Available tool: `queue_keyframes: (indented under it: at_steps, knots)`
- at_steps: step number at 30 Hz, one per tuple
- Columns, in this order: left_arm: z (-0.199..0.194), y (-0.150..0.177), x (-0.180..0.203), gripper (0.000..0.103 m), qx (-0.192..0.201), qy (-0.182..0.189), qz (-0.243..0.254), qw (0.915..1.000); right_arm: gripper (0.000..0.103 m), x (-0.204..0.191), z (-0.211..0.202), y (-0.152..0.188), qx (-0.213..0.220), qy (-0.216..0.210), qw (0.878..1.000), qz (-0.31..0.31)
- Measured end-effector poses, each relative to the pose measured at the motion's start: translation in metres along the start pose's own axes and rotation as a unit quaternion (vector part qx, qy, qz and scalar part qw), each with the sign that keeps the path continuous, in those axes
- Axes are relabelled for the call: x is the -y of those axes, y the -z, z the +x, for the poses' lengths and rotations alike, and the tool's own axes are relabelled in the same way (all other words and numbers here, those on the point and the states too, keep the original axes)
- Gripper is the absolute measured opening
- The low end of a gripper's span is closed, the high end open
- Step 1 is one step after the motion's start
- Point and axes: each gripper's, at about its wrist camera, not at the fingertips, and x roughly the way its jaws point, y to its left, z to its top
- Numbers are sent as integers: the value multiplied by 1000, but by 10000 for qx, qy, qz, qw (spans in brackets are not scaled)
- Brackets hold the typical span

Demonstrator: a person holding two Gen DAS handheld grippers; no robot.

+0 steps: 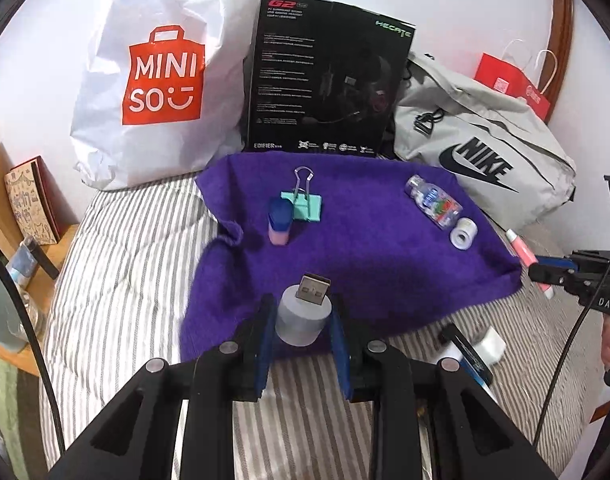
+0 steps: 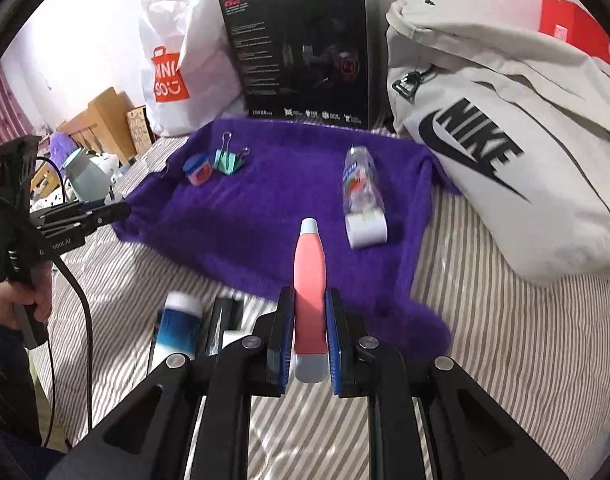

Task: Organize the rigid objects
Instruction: 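Carry the white charger and pink tube over the purple towel with both tools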

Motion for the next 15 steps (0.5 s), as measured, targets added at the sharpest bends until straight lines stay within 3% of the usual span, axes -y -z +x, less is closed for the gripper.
queue_keyframes:
  at_steps: [6, 15]
  knots:
    - [22, -15, -4, 25, -102, -41, 20, 9999, 15, 8, 29, -25, -166, 45, 9998, -55]
    - [58, -28, -7, 25, -256, 12, 28, 9997, 15, 9, 75, -30, -585, 123, 9978, -276]
